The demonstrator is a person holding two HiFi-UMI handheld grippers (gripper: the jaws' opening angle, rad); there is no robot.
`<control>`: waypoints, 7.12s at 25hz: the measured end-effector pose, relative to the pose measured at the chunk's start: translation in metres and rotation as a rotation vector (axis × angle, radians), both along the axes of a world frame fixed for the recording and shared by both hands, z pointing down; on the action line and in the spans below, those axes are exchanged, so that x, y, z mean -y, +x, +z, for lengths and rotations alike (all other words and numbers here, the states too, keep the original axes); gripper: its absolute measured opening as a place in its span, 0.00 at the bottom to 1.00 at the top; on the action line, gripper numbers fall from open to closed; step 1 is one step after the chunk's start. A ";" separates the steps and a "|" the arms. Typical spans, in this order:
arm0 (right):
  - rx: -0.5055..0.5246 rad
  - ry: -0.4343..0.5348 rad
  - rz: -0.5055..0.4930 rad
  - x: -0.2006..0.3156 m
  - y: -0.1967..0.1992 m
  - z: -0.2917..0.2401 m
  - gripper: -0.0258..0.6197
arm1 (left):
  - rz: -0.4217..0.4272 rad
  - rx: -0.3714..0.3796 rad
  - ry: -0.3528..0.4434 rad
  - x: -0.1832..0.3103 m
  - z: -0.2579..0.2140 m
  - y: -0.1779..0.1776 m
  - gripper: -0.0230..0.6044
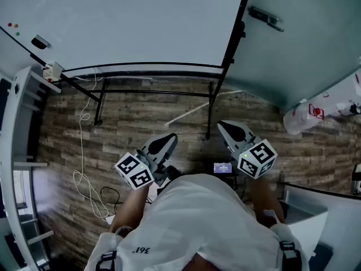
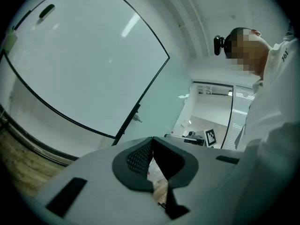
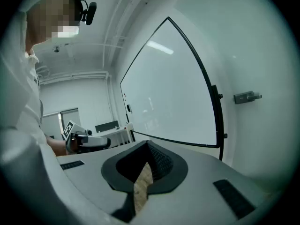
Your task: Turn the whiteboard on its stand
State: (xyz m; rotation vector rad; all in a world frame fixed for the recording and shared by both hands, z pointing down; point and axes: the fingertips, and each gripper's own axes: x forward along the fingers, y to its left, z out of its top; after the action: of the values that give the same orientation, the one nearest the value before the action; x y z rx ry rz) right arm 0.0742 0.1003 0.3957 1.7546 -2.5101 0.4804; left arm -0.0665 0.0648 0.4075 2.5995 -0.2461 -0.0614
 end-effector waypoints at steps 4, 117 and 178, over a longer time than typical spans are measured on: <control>-0.008 -0.002 0.007 0.000 0.002 0.000 0.08 | 0.010 -0.002 0.000 0.000 0.000 0.002 0.05; -0.191 -0.060 0.101 0.279 0.271 0.018 0.35 | -0.062 0.079 0.082 0.206 0.006 0.107 0.05; -0.191 -0.076 -0.061 0.329 0.181 0.027 0.33 | -0.145 0.081 0.044 0.230 0.017 0.088 0.05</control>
State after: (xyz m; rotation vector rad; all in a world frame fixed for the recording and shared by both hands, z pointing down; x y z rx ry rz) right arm 0.2551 -0.2290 0.4222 1.6093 -2.3738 0.3798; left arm 0.0218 -0.1655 0.4249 2.6272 -0.4677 -0.0137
